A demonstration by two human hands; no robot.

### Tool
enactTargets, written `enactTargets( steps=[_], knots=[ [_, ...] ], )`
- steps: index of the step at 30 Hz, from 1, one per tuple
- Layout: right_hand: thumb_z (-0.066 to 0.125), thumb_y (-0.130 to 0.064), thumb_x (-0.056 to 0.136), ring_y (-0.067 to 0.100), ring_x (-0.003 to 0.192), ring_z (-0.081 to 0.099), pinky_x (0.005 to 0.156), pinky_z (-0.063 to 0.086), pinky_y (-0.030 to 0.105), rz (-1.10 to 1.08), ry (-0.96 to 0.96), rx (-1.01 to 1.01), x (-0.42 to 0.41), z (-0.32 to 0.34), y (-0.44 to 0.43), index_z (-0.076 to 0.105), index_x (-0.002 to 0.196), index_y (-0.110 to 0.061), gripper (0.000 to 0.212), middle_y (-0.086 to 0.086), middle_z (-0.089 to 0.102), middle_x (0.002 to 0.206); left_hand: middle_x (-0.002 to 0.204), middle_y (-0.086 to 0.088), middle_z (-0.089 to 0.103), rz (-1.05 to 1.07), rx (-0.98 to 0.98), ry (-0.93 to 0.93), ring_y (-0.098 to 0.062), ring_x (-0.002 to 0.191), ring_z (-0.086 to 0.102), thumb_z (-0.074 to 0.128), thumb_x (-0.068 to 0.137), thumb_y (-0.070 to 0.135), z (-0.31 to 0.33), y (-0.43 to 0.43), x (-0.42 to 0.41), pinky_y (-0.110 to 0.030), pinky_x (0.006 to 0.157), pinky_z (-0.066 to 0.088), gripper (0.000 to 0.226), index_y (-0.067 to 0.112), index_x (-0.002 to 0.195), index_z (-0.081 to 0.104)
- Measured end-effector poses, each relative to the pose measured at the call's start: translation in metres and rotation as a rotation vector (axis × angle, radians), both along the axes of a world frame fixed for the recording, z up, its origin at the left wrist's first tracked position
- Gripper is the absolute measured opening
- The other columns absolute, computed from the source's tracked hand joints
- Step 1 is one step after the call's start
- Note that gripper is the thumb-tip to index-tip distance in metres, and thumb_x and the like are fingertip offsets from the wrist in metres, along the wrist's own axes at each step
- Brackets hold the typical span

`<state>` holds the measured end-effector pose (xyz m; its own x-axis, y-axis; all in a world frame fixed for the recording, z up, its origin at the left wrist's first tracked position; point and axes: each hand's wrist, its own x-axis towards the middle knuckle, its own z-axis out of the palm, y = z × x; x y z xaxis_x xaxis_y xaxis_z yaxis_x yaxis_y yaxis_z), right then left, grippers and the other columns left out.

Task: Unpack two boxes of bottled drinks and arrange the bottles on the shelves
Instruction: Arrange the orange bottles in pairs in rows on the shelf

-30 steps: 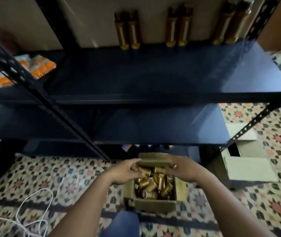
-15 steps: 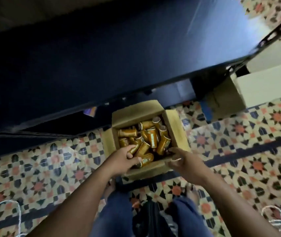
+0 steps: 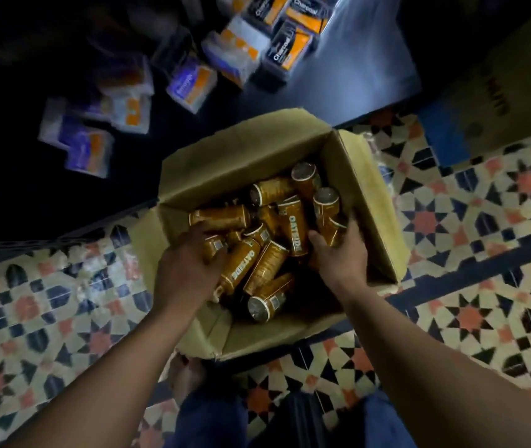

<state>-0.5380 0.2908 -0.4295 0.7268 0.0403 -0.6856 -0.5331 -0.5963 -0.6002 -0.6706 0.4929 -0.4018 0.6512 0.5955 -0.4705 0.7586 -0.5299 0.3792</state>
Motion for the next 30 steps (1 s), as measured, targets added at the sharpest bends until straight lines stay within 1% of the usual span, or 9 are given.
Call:
enactTargets(
  steps=[4, 7, 9, 12, 15, 19, 23, 25, 30],
  knots=[
    [0.07, -0.027, 0.095, 0.018, 0.132, 0.054, 0.109, 0.048, 0.053, -0.053, 0.017, -0.017, -0.004, -0.015, -0.003, 0.036, 0.153, -0.04, 0.069, -0.009, 0.055, 0.142, 0.149, -0.005, 0.05, -0.142, -0.139, 0.137, -0.028, 0.134, 0.049, 0.07, 0.091, 0.042, -0.015, -0.008, 0.003, -0.038, 0.105, 0.044, 0.066, 0.026, 0.15, 0.044],
    [0.073, -0.026, 0.092, 0.022, 0.147, 0.037, 0.118, 0.038, 0.054, -0.003, -0.05, -0.121, -0.008, -0.026, 0.003, 0.024, 0.161, -0.034, 0.085, -0.007, 0.035, 0.161, 0.158, -0.004, 0.038, -0.187, -0.27, 0.334, -0.027, 0.143, 0.038, 0.072, 0.09, 0.044, -0.03, -0.012, 0.014, -0.038, 0.111, 0.038, 0.084, 0.03, 0.158, 0.025],
    [0.074, -0.027, 0.092, 0.023, 0.15, 0.031, 0.12, 0.034, 0.053, -0.001, -0.056, -0.142, -0.013, -0.036, 0.006, 0.022, 0.162, -0.033, 0.087, -0.005, 0.027, 0.165, 0.16, -0.006, 0.033, -0.229, -0.27, 0.417, -0.029, 0.143, 0.037, 0.074, 0.088, 0.044, -0.041, -0.014, 0.014, -0.04, 0.112, 0.038, 0.096, 0.032, 0.16, 0.013],
    [0.074, -0.031, 0.092, 0.025, 0.138, 0.048, 0.113, 0.044, 0.053, 0.009, 0.045, -0.114, -0.015, -0.052, 0.008, 0.047, 0.147, -0.031, 0.062, 0.001, 0.052, 0.148, 0.16, -0.008, 0.029, -0.224, -0.267, 0.438, -0.032, 0.142, 0.04, 0.076, 0.089, 0.035, -0.05, -0.017, 0.012, -0.044, 0.111, 0.04, 0.102, 0.035, 0.16, 0.003],
    [0.074, -0.027, 0.092, 0.027, 0.127, 0.059, 0.107, 0.048, 0.046, 0.078, 0.158, -0.134, -0.008, -0.062, 0.005, 0.051, 0.14, -0.023, 0.053, 0.005, 0.063, 0.134, 0.157, -0.008, 0.035, -0.156, -0.263, 0.343, -0.031, 0.138, 0.045, 0.077, 0.087, 0.026, -0.054, -0.017, 0.009, -0.045, 0.109, 0.043, 0.098, 0.035, 0.158, 0.009],
    [0.073, -0.032, 0.093, 0.029, 0.133, 0.054, 0.111, 0.044, 0.053, 0.06, 0.181, -0.052, -0.006, -0.063, 0.003, 0.035, 0.154, -0.032, 0.071, 0.002, 0.058, 0.142, 0.148, -0.004, 0.044, -0.027, -0.25, 0.149, -0.03, 0.131, 0.05, 0.079, 0.082, 0.026, -0.051, -0.015, 0.004, -0.048, 0.103, 0.048, 0.091, 0.04, 0.152, 0.022],
    [0.06, -0.078, 0.079, 0.025, 0.13, 0.056, 0.106, 0.046, 0.059, 0.178, 0.069, 0.052, -0.009, -0.047, 0.01, 0.028, 0.146, -0.057, 0.077, -0.009, 0.058, 0.138, 0.136, 0.006, 0.055, 0.11, -0.231, -0.053, -0.022, 0.116, 0.059, 0.081, 0.082, 0.028, -0.04, -0.021, 0.0, -0.043, 0.093, 0.054, 0.085, 0.041, 0.148, 0.028],
    [0.054, -0.09, 0.071, 0.023, 0.128, 0.056, 0.106, 0.047, 0.058, 0.233, 0.044, 0.091, -0.007, -0.037, 0.014, 0.03, 0.142, -0.06, 0.081, -0.012, 0.058, 0.136, 0.132, 0.013, 0.054, 0.147, -0.22, -0.136, -0.018, 0.116, 0.057, 0.08, 0.084, 0.031, -0.032, -0.025, -0.002, -0.042, 0.092, 0.053, 0.083, 0.044, 0.146, 0.026],
    [0.066, -0.067, 0.073, 0.018, 0.122, 0.056, 0.101, 0.052, 0.053, 0.309, 0.013, 0.177, -0.006, -0.002, 0.01, 0.035, 0.143, -0.06, 0.077, -0.013, 0.052, 0.133, 0.134, 0.017, 0.05, 0.219, -0.246, -0.276, -0.005, 0.116, 0.053, 0.08, 0.085, 0.03, -0.002, -0.031, -0.003, -0.03, 0.091, 0.049, 0.081, 0.045, 0.146, 0.029]
  ],
)
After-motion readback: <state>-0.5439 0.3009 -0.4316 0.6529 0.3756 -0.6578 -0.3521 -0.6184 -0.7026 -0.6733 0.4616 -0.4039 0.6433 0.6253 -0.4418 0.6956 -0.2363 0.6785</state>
